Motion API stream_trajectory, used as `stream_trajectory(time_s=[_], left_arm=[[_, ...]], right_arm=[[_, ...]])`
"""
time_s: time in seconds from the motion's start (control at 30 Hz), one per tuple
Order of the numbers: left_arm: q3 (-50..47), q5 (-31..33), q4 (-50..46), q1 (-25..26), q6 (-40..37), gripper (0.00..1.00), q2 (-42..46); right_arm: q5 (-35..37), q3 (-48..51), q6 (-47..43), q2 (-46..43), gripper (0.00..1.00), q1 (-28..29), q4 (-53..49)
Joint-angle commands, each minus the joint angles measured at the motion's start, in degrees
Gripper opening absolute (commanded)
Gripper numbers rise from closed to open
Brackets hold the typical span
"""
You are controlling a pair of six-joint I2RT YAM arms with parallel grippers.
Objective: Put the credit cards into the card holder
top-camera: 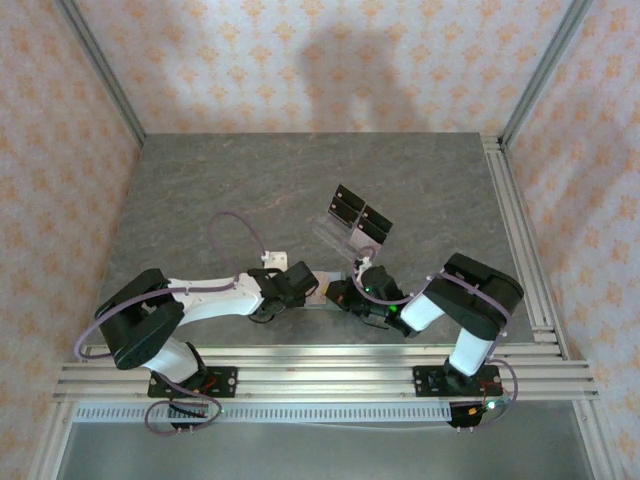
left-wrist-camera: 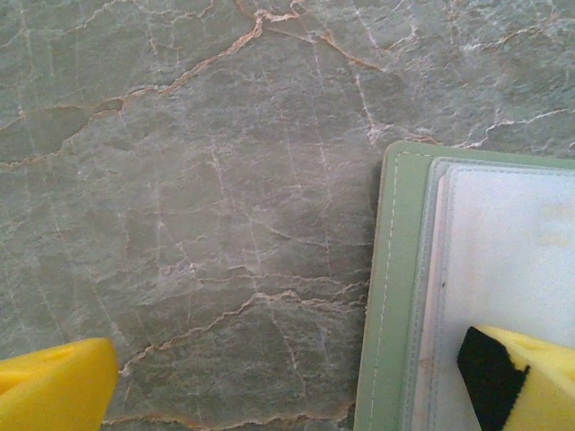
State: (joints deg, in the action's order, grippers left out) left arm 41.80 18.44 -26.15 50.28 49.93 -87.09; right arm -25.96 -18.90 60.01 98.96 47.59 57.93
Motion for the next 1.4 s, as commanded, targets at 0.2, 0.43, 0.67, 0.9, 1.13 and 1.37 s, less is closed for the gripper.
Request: stream_trajectory(time_s=[0.2, 0.43, 0.67, 0.9, 1.13, 1.37], left_arm=[[-2.01, -0.46, -5.49, 0.54, 0.23, 1.00, -0.72], [-1.88, -0.47, -5.84, 0.54, 0.36, 1.00, -0.36], [-1.05, -0.41, -6.61, 0.53, 0.79, 1.00, 0.84], [0.57, 0.22, -8.80, 0.53, 1.56, 1.00, 4.25], [0.80, 1.65, -10.61, -1.30, 1.05, 1.00, 8.00], [-2.11, 1.44, -11.07, -5.26, -0.03, 1.00, 11.07]], right_arm=[[-3.31, -3.21, 0.41, 3.52, 0.01, 0.42, -0.65], [-2.82, -2.46, 0.60, 0.88, 0.32, 0.44, -2.53], [-1.92, -5.95, -4.09, -7.12, 0.42, 0.47, -18.23], [0.32, -11.40, -11.19, -14.92, 0.45, 0.41, -36.36], [3.34, -20.04, -19.17, -17.13, 0.41, 0.41, -56.36], [8.04, -32.08, -29.64, -12.76, 0.10, 0.39, -76.30]])
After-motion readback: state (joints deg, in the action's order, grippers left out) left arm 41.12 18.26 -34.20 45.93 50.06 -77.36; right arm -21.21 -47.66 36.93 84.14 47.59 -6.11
